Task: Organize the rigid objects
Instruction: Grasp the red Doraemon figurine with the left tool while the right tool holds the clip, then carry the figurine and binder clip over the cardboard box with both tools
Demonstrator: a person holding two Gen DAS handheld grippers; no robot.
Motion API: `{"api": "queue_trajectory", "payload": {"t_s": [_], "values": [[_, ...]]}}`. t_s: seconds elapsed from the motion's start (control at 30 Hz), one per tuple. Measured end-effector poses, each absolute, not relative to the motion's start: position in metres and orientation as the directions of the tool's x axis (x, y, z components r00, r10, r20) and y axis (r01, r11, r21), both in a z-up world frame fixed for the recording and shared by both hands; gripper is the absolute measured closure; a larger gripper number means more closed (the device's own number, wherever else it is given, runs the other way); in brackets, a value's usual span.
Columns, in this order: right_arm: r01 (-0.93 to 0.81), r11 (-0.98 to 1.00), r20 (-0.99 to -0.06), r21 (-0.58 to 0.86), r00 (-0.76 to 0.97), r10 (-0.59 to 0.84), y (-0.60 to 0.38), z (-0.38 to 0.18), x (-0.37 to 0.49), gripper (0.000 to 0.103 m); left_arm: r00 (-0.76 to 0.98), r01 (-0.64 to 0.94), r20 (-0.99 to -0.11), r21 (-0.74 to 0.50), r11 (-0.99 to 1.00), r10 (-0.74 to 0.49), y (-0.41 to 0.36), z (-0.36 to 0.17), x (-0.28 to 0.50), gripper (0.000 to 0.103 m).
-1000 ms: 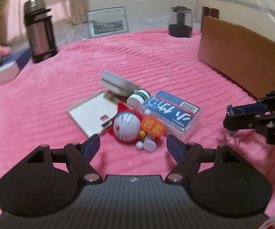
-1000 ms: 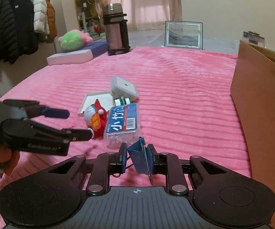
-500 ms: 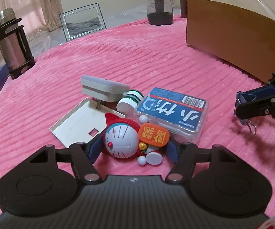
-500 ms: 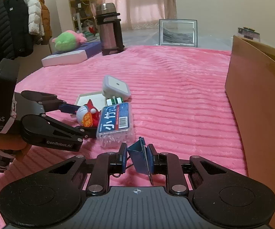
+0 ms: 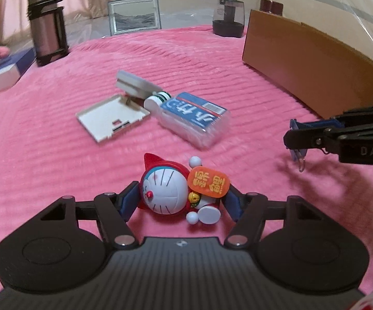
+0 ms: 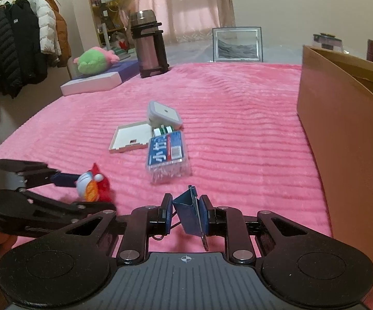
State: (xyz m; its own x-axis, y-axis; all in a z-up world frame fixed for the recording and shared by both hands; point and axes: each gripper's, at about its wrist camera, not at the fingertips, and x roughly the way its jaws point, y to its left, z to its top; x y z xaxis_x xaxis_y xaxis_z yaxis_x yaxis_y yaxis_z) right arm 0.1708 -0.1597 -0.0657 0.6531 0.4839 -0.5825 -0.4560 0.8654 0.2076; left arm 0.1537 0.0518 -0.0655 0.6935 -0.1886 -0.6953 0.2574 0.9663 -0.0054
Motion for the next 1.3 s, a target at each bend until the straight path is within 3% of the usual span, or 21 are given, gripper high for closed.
{"api": "queue_trajectory", "payload": {"t_s": [0.4, 1.3], "values": [[-0.433, 0.877, -0.561, 0.207, 0.682, 0.469, -0.185, -0.046, 0.124, 0.085, 0.713, 0.194, -0.667, -0.11, 0.975, -0.218, 0.034, -0.037, 0.102, 0.039], [-0.414, 0.883, -0.484, 0.22, 0.74, 0.468, -0.224, -0.008, 0.09, 0.085, 0.745, 0.219, -0.622, -0.112, 0.969, -0.24, -0.004, 0.008, 0.078, 0.04]]}}
